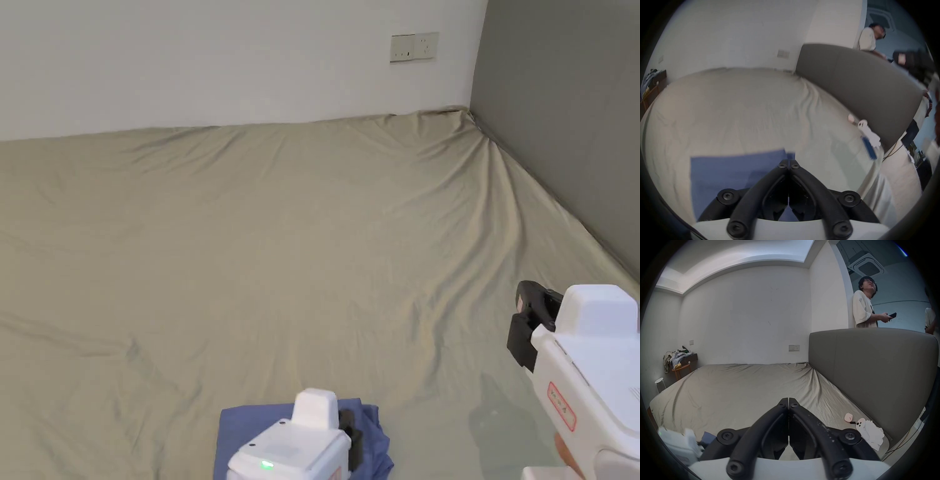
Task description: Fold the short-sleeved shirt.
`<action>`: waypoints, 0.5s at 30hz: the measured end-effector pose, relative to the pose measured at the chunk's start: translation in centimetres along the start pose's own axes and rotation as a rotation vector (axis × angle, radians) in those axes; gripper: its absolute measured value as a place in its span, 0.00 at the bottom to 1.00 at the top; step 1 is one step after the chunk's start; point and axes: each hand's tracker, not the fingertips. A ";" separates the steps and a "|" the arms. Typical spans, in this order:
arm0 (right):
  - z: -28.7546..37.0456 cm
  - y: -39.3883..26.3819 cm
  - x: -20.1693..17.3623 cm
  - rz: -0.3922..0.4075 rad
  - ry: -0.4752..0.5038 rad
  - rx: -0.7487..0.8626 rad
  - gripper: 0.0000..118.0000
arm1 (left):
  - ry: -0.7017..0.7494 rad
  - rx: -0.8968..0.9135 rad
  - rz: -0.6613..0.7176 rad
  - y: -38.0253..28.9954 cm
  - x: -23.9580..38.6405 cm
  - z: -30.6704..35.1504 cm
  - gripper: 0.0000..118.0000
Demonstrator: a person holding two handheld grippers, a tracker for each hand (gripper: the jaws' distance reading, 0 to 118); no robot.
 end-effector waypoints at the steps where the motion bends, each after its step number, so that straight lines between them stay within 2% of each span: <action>1: 0.3 0.3 -0.3 0.004 0.005 0.009 0.01 | 0.004 0.045 -0.022 1.2 -0.2 1.4 0.00; 6: 1.5 1.6 -1.7 0.019 0.027 0.053 0.01 | 0.083 0.265 -0.095 6.2 -2.2 7.9 0.00; 10: 2.1 2.5 -3.1 0.037 0.037 0.085 0.01 | 0.202 0.413 -0.150 9.1 -4.5 12.5 0.00; 15: 2.5 3.2 -4.5 0.050 0.041 0.123 0.01 | 0.342 0.529 -0.174 11.3 -7.7 16.4 0.00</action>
